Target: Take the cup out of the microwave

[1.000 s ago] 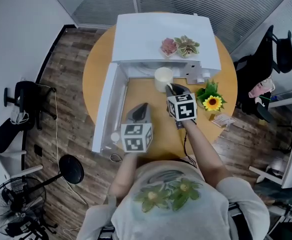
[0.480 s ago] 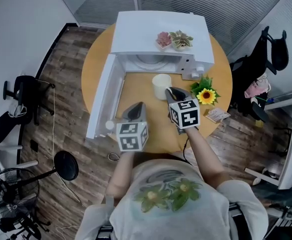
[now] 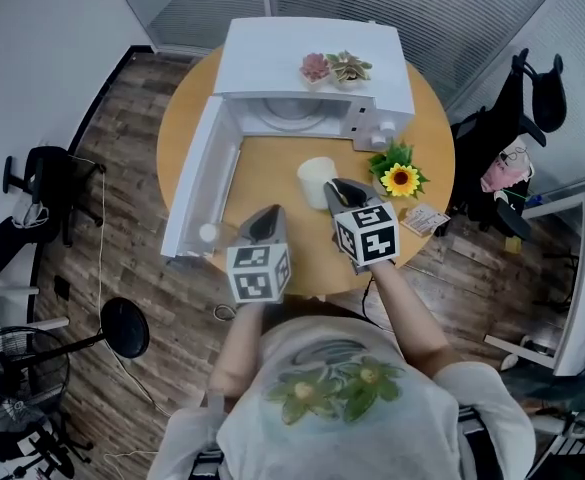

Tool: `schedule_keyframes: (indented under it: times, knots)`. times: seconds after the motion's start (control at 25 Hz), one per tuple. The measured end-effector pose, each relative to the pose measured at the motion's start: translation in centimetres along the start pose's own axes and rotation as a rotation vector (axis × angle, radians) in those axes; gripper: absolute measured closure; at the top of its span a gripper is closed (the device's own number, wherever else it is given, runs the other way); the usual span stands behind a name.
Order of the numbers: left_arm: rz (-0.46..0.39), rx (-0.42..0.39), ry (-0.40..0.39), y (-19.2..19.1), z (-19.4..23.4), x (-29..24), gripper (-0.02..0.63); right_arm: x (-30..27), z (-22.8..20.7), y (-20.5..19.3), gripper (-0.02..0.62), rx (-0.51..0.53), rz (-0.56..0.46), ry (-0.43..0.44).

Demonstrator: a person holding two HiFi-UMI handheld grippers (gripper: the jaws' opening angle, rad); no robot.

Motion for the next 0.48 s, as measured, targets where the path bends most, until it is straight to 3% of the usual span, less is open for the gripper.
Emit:
schedule_keyframes:
  times: [0.48]
  knots:
    - [-0.007, -0.01, 0.004, -1.1, -1.1, 1.1, 0.603, 1.9, 0.6, -1.6, 0.535, -0.001, 0.008, 0.012]
Point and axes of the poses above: the fingertips, and each gripper's own axes: x backward along the fingers, z to its left, y out of its top, the point moved 1 cm from there along x, backward along the fingers, and after that the axes turned 11 degrees about x, right-handed, at the moved point
